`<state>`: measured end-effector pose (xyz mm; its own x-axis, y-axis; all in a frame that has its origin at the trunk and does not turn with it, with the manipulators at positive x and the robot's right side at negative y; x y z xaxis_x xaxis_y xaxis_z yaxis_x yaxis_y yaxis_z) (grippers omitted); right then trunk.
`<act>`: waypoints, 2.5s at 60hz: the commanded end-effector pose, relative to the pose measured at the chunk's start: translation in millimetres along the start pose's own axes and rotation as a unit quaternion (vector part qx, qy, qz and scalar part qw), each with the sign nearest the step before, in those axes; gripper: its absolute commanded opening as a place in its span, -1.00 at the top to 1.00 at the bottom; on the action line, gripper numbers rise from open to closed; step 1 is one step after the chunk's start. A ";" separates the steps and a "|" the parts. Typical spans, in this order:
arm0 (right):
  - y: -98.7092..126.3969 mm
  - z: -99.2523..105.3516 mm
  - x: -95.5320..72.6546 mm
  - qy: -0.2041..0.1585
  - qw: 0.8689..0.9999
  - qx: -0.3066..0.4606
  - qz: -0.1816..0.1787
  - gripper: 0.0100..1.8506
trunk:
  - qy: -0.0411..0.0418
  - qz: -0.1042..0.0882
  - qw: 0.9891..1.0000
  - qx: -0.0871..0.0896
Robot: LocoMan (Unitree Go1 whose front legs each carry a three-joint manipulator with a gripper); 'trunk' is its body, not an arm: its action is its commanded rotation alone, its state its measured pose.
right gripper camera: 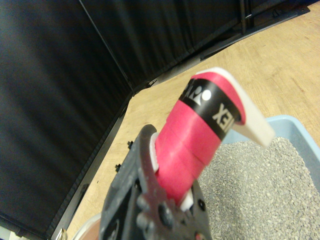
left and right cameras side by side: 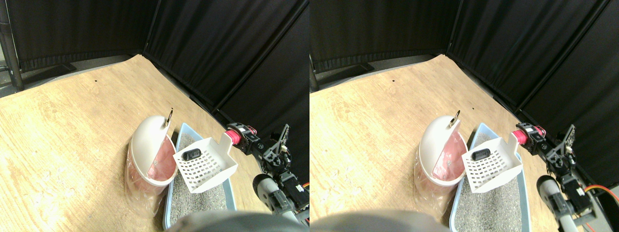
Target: Scoop (unimanual)
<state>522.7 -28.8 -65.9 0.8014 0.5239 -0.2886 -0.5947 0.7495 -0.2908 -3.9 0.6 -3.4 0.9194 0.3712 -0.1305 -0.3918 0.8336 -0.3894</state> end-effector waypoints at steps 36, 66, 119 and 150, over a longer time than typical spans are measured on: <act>10.0 12.4 15.0 -0.033 0.994 -0.099 -0.035 0.95 | -0.005 0.017 0.999 -0.028; 11.1 26.3 14.4 -0.064 0.983 -0.165 -0.047 0.95 | -0.008 0.015 0.999 -0.032; 21.7 57.6 10.6 -0.089 0.972 -0.211 -0.045 0.95 | -0.017 0.017 0.999 -0.043; 32.4 67.7 9.1 -0.092 0.963 -0.250 -0.039 0.67 | -0.022 0.013 0.999 -0.043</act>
<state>516.5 22.0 -22.9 0.8140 0.5664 -0.1287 -0.4690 0.5102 -0.7209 1.5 -0.6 -3.0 0.9179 0.3782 -0.1205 -0.3945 0.8361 -0.3811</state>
